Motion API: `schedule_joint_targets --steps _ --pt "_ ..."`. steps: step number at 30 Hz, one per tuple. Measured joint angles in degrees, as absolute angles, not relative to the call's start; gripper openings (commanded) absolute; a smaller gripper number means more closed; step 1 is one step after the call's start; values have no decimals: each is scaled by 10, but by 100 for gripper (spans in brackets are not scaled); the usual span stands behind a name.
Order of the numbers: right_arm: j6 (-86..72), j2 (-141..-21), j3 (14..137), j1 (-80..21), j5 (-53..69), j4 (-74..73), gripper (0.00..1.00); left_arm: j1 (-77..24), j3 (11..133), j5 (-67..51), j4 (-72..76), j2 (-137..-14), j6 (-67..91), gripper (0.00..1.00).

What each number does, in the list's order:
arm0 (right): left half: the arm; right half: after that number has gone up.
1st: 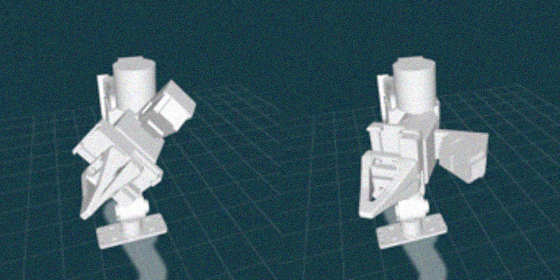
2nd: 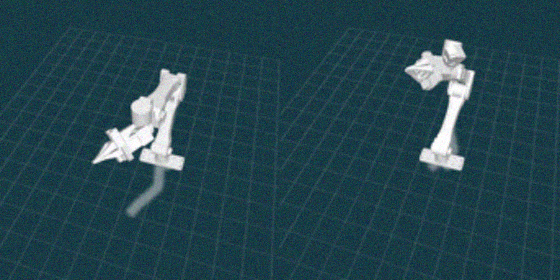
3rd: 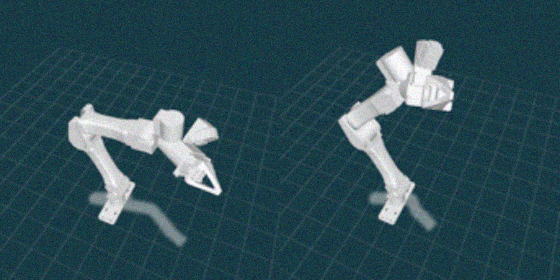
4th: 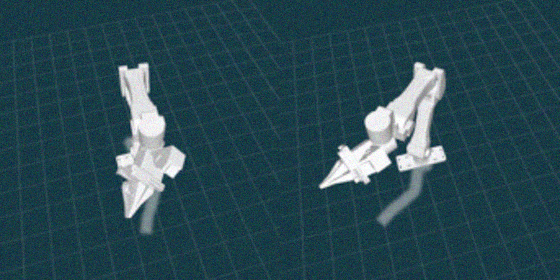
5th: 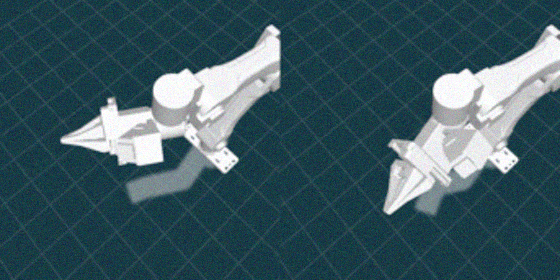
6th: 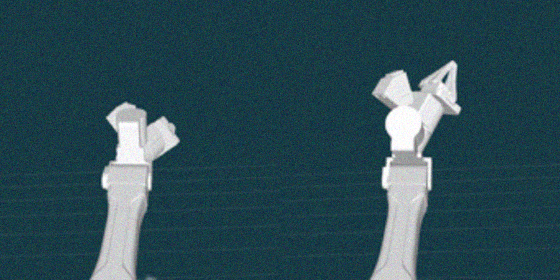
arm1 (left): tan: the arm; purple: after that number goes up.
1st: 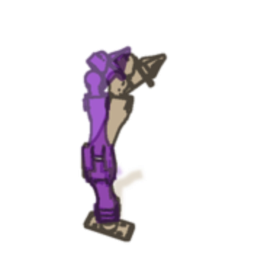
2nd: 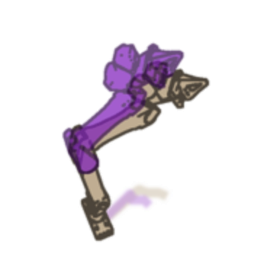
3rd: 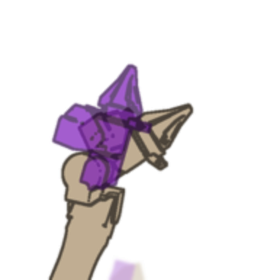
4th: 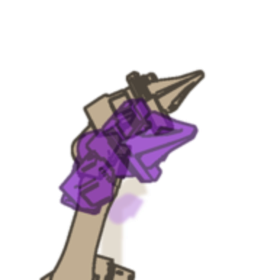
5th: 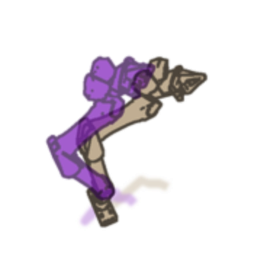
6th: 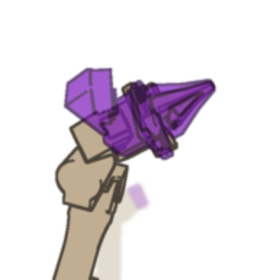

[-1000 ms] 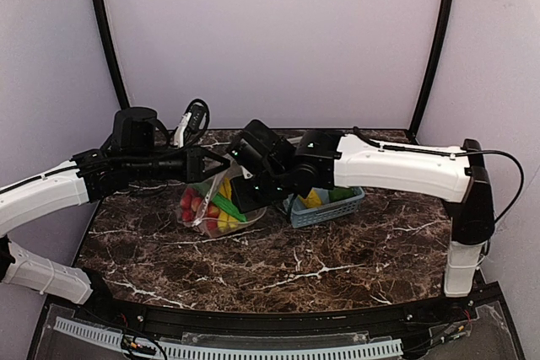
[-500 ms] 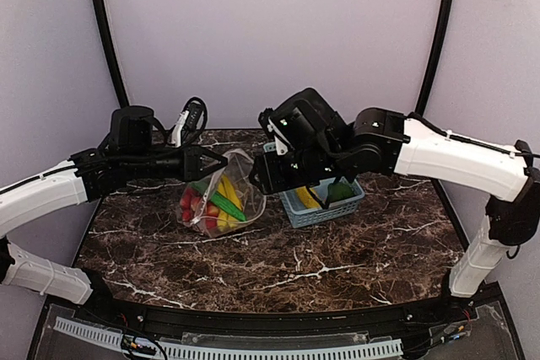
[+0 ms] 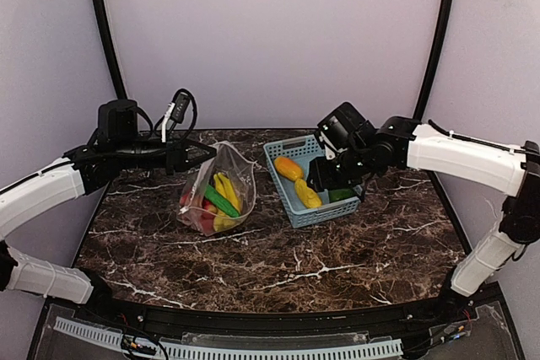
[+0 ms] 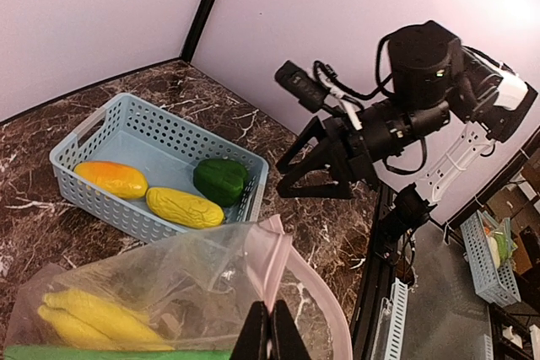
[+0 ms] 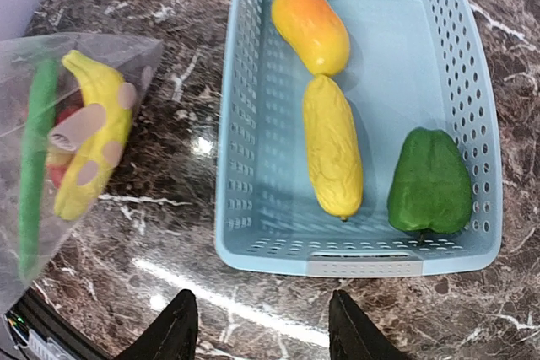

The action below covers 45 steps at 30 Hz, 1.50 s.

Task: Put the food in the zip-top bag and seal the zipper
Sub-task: Pick up the fake fruit from the bin.

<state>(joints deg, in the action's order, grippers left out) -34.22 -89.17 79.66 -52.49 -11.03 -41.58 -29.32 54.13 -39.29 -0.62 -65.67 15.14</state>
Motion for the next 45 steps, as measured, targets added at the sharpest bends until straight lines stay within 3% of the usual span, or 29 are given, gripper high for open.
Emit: schedule_joint_targets --steps 17,36,45 --pt "-269 -1027 784 -441 -33 -401 54 -286 463 -437 92 -649 133 1" --pt "-256 -1131 843 -436 -79 -389 58 -285 463 -425 66 -635 106 1" --pt "-255 -1153 846 -433 -91 -386 52 -285 463 -425 65 -635 106 1"
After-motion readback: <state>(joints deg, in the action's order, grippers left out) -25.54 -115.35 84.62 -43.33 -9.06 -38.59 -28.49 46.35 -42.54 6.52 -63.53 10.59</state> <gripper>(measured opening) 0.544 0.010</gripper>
